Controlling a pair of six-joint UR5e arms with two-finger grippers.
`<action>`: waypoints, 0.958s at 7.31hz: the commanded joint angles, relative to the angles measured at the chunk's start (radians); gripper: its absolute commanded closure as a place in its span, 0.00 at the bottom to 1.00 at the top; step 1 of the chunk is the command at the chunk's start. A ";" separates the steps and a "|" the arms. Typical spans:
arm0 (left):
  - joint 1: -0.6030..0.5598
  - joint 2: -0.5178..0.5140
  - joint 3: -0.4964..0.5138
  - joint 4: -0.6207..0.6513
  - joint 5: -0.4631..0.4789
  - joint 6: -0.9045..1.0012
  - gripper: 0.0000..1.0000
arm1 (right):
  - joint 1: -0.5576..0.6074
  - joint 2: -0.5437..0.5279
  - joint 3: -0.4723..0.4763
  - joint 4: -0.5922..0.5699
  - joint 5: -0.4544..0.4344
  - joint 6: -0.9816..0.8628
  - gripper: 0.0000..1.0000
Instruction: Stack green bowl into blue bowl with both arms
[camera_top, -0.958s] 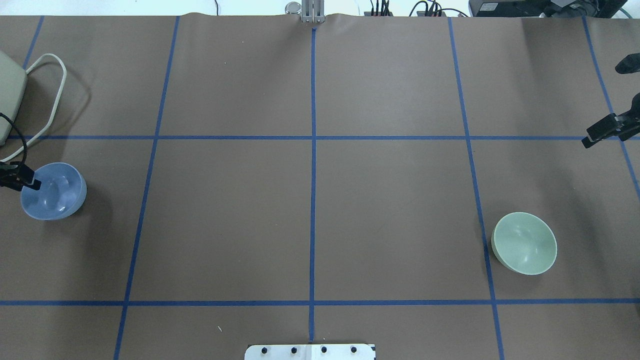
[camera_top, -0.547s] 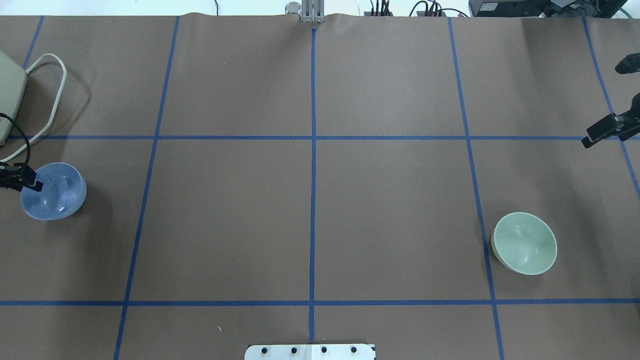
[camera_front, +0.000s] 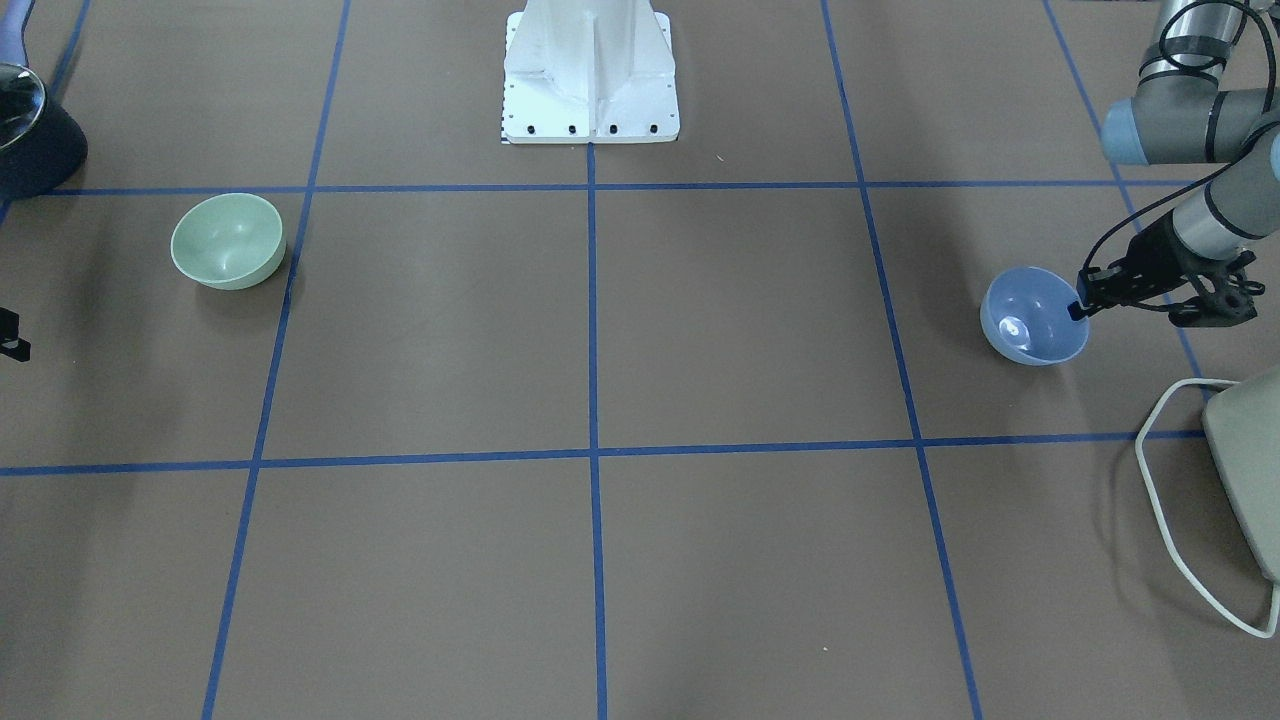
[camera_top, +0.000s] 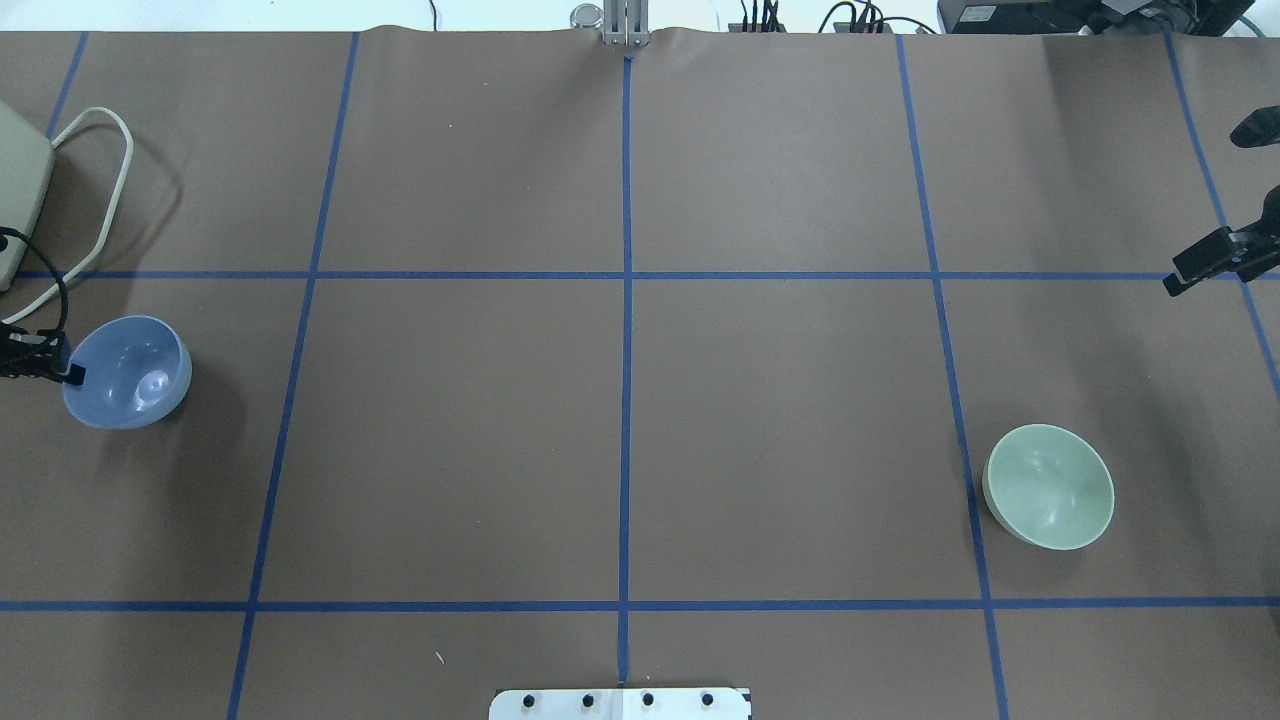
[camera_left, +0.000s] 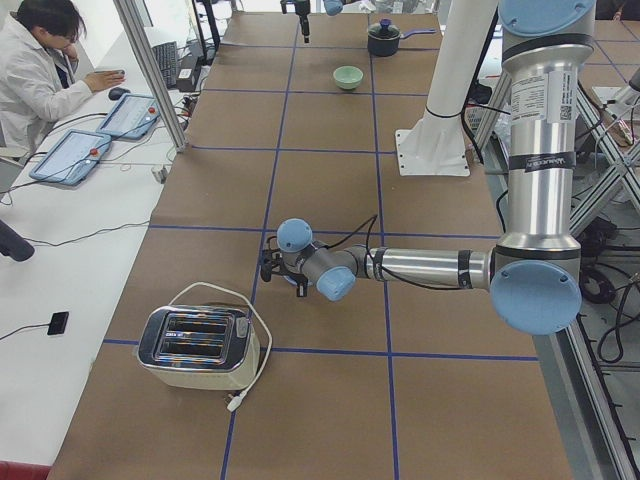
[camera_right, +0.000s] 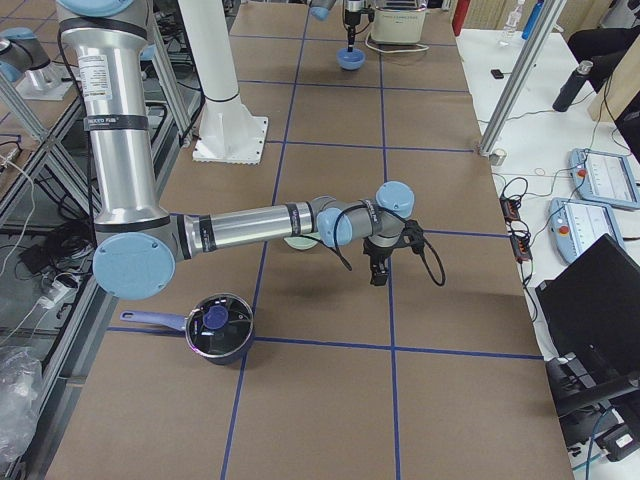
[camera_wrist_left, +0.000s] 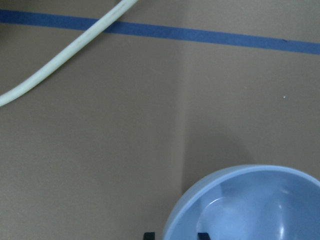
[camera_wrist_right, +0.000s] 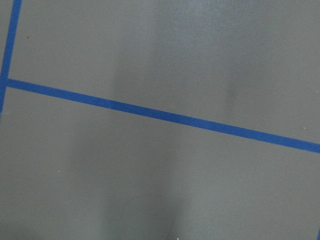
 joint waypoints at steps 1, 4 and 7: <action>0.001 0.000 0.000 -0.004 0.001 -0.001 0.99 | 0.000 0.000 -0.001 0.000 0.000 0.000 0.00; 0.001 -0.027 -0.081 0.010 -0.006 -0.175 0.99 | 0.000 0.000 0.000 0.000 0.000 0.000 0.00; 0.009 -0.092 -0.151 0.030 -0.009 -0.367 0.99 | 0.000 0.000 0.018 0.000 0.002 0.000 0.00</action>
